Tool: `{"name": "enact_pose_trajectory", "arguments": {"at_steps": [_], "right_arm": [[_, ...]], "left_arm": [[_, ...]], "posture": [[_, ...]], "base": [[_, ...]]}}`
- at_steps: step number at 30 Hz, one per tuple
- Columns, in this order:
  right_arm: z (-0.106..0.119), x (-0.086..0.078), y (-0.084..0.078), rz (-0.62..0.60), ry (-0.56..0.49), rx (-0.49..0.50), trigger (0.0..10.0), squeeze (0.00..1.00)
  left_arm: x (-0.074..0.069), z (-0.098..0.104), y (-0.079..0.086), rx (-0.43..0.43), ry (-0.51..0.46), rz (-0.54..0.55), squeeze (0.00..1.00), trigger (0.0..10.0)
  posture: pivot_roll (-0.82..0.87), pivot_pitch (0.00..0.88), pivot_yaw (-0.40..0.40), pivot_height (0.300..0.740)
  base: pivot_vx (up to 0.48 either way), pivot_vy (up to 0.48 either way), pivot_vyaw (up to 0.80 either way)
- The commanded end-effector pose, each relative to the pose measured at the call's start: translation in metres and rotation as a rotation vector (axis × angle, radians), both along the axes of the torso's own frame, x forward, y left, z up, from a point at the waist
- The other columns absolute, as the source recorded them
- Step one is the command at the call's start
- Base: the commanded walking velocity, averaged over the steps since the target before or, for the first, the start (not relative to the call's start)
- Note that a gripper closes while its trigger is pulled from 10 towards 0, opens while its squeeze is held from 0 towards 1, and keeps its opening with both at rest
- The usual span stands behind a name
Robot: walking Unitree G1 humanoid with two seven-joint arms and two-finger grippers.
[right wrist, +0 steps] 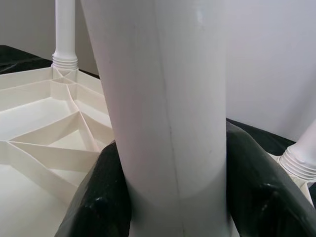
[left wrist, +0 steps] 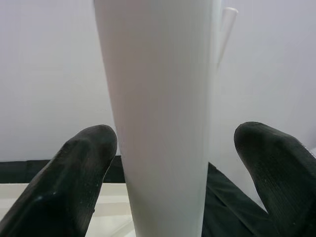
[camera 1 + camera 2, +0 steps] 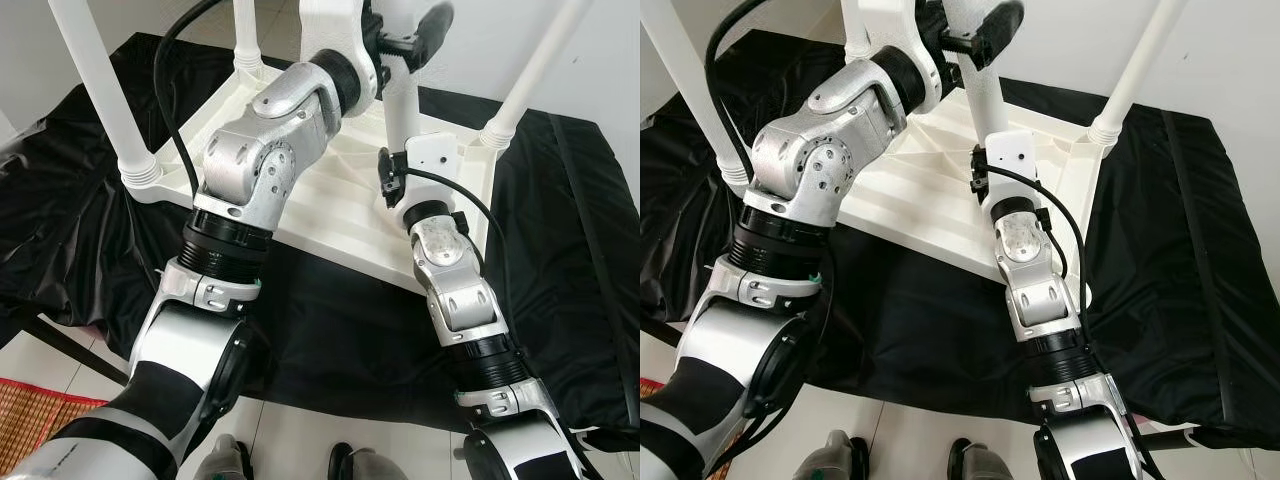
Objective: Building children table
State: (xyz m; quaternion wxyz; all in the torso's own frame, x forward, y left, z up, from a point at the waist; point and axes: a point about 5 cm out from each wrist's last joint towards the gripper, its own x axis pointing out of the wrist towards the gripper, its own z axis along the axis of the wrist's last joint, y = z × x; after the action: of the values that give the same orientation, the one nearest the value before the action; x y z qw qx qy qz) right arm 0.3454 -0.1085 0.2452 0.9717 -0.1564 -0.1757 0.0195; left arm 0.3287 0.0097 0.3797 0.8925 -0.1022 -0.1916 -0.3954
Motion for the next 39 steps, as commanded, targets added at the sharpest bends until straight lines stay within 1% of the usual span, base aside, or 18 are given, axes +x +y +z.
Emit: {"name": "enact_pose_trajectory", "arguments": {"at_steps": [1,6,9,10,12,13,14,15,16,26,27,28,29,39], "right_arm": [[-0.0053,0.0003,-0.0030,-0.011,0.020,-0.006,10.0,0.00],[-0.0072,0.0007,-0.0037,-0.017,0.026,-0.008,10.0,0.00],[-0.0067,0.0009,-0.0036,-0.018,0.022,-0.008,10.0,0.00],[-0.0063,0.0007,-0.0034,-0.017,0.020,-0.007,10.0,0.00],[-0.0063,0.0007,-0.0034,-0.017,0.020,-0.007,10.0,0.00],[-0.0060,0.0006,-0.0033,-0.016,0.019,-0.006,10.0,0.00],[-0.0056,0.0004,-0.0032,-0.015,0.016,-0.006,10.0,0.00],[-0.0056,0.0004,-0.0032,-0.015,0.016,-0.006,10.0,0.00],[-0.0055,0.0003,-0.0029,-0.014,0.014,-0.006,10.0,0.00],[-0.0013,-0.0008,-0.0022,-0.010,-0.014,-0.016,10.0,0.00],[-0.0015,-0.0008,-0.0018,-0.010,-0.014,-0.018,10.0,0.00],[-0.0015,-0.0008,-0.0018,-0.010,-0.014,-0.018,10.0,0.00],[-0.0016,-0.0010,-0.0014,-0.009,-0.014,-0.019,10.0,0.00],[-0.0009,-0.0012,-0.0014,-0.015,-0.019,-0.024,10.0,0.00]], "left_arm": [[-0.0129,0.0040,-0.0095,0.058,-0.082,-0.200,0.00,10.0],[-0.0184,0.0084,-0.0110,0.038,-0.090,-0.232,0.00,10.0],[-0.0187,0.0083,-0.0118,0.045,-0.088,-0.237,0.00,10.0],[-0.0184,0.0080,-0.0123,0.045,-0.084,-0.237,0.00,9.8],[-0.0184,0.0080,-0.0123,0.045,-0.084,-0.237,0.00,9.8],[-0.0182,0.0079,-0.0127,0.045,-0.081,-0.237,0.00,9.6],[-0.0177,0.0081,-0.0130,0.037,-0.074,-0.237,0.00,5.5],[-0.0177,0.0081,-0.0130,0.037,-0.074,-0.237,0.00,5.5],[-0.0171,0.0080,-0.0130,0.034,-0.069,-0.235,0.00,0.0],[-0.0165,0.0091,-0.0128,0.023,-0.056,-0.234,0.00,0.0],[-0.0169,0.0093,-0.0131,0.027,-0.059,-0.237,0.00,1.3],[-0.0169,0.0093,-0.0131,0.027,-0.059,-0.237,0.00,1.3],[-0.0173,0.0095,-0.0137,0.033,-0.059,-0.239,0.00,10.0],[-0.0167,0.0117,-0.0138,0.026,-0.064,-0.232,0.00,10.0]], "posture": [[0.07,0.160,-0.023,0.740],[0.07,0.155,-0.023,0.740],[0.07,0.150,-0.021,0.740],[0.07,0.150,-0.021,0.740],[0.07,0.150,-0.021,0.740],[0.07,0.150,-0.021,0.740],[0.07,0.150,-0.021,0.740],[0.07,0.150,-0.021,0.740],[0.07,0.146,-0.020,0.740],[0.07,0.139,-0.019,0.740],[0.07,0.139,-0.019,0.740],[0.07,0.139,-0.019,0.740],[0.07,0.139,-0.020,0.740],[0.07,0.139,-0.020,0.740]], "base": [[0.000,0.000,0.00],[0.000,0.000,0.00],[0.000,0.000,0.00],[0.000,0.000,0.00],[0.000,0.000,0.00],[0.000,0.000,0.00],[0.000,0.000,0.00],[0.000,0.000,0.00],[0.000,0.000,0.00],[0.000,0.000,0.00],[0.000,0.000,0.00],[0.000,0.000,0.00],[0.000,0.000,0.00],[0.000,0.000,0.00]]}}
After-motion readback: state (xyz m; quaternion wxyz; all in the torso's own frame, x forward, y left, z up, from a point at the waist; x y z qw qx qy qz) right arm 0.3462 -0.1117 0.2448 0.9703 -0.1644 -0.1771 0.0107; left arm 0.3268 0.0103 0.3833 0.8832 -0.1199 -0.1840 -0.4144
